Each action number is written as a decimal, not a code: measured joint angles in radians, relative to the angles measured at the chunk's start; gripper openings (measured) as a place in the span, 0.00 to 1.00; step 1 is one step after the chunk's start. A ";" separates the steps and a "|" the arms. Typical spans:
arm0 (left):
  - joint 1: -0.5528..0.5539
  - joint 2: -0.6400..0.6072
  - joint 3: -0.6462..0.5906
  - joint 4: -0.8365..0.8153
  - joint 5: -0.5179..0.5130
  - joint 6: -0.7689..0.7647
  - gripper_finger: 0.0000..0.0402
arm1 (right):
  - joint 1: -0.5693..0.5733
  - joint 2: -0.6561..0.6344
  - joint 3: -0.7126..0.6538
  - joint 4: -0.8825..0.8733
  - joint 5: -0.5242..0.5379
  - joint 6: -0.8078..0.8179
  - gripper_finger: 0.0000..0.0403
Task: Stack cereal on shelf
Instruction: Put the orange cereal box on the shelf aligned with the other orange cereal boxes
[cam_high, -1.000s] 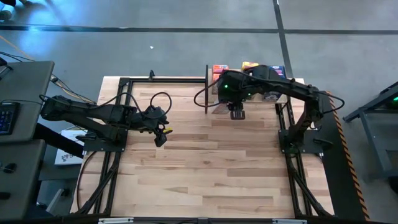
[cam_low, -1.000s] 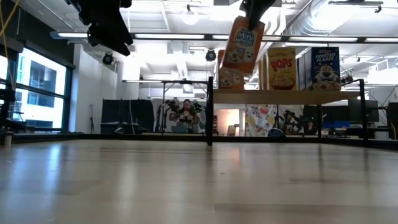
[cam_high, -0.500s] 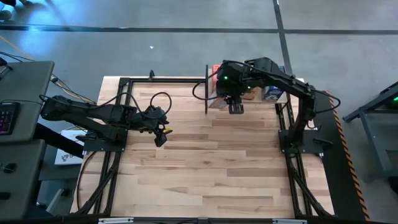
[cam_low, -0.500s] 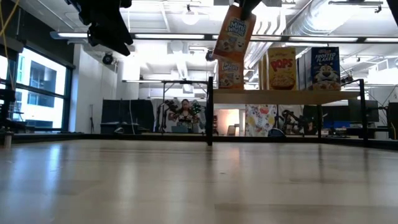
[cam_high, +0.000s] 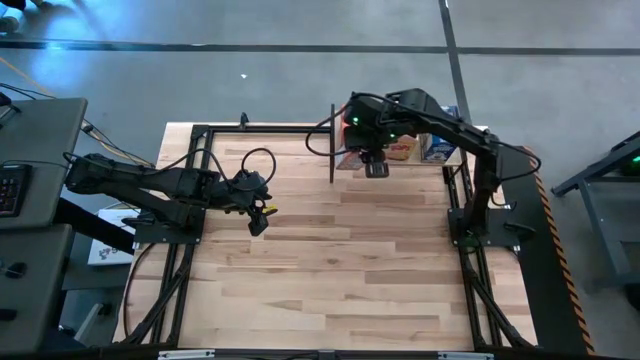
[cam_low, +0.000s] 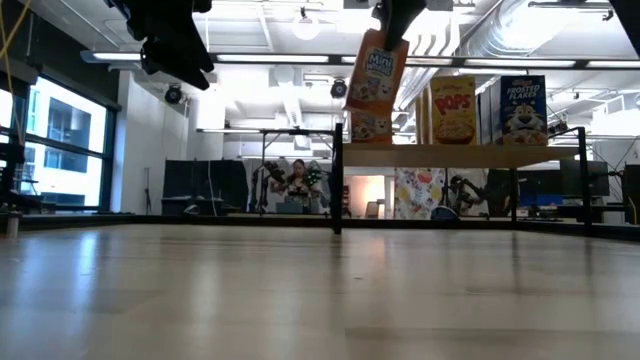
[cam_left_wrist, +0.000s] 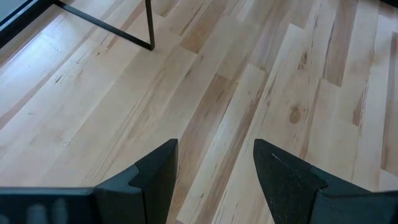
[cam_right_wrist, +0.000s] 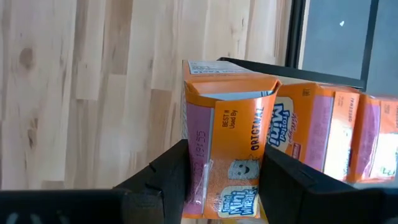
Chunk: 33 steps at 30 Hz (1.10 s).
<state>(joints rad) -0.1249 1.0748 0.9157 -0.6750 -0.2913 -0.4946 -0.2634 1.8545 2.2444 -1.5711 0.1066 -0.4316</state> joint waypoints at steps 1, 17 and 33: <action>0.000 0.000 0.000 0.000 0.000 0.000 0.50 | -0.002 0.005 0.000 0.000 0.002 -0.005 0.39; 0.000 0.000 0.000 0.000 0.000 0.000 0.50 | -0.041 0.042 -0.001 0.000 0.043 -0.026 0.39; 0.000 0.000 0.000 0.000 0.000 0.000 0.50 | -0.052 0.061 -0.002 0.000 0.084 -0.040 0.39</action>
<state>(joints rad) -0.1246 1.0748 0.9157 -0.6750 -0.2911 -0.4944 -0.3149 1.9158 2.2429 -1.5711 0.1909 -0.4715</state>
